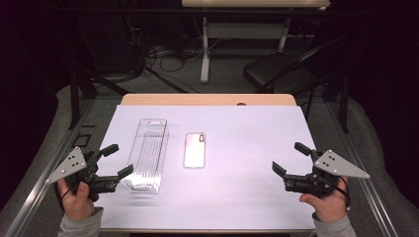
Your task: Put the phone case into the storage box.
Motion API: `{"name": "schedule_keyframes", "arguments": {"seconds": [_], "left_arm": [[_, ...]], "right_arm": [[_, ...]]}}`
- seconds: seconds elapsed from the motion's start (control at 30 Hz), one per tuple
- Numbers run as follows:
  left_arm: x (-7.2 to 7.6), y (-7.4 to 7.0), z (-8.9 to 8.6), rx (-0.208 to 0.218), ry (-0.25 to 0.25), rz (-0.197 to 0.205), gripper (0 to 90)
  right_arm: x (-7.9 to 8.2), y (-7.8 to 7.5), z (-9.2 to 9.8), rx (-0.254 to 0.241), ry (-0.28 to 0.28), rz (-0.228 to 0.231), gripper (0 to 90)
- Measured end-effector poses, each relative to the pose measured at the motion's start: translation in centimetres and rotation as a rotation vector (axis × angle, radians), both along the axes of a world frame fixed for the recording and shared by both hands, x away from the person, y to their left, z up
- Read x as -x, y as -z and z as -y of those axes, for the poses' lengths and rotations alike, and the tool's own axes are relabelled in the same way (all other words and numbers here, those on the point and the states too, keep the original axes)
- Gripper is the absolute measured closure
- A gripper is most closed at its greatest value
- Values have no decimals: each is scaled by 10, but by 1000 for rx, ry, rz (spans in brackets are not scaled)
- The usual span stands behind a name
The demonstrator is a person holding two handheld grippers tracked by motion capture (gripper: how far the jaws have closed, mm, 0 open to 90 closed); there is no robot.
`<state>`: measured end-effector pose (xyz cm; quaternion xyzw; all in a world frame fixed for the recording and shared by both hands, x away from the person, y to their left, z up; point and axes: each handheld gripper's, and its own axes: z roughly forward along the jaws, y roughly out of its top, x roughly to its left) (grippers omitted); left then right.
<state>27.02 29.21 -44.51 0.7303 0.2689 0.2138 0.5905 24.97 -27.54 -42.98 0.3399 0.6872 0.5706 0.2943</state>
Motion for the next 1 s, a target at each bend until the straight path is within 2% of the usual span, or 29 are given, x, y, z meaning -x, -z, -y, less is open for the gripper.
{"name": "schedule_keyframes", "arguments": {"seconds": [0.1, 0.13, 0.2, 0.37, 0.5, 0.83, 1.0], "left_arm": [[0, 0, 1, 3, 0, -4, 156], [-1, 0, 1, 0, 2, -7, 156], [-1, 0, 1, 1, 0, -12, 156], [-1, -1, 2, -3, -8, -28, 157], [-1, -2, 2, -11, -9, -32, 156], [-1, -1, 2, -9, -8, -36, 156], [-2, -1, 3, -13, -9, -37, 156]], "right_arm": [[-4, -3, -5, 26, -12, -10, 52], [-8, -6, -11, 55, -25, -8, 35], [-13, -9, -18, 69, -42, -14, 23], [-24, -13, -34, 82, -94, -48, 0], [-37, -17, -52, 114, -135, -70, 0], [-58, -23, -76, 123, -178, -115, 19], [-69, -29, -88, 154, -210, -131, 34]]}}
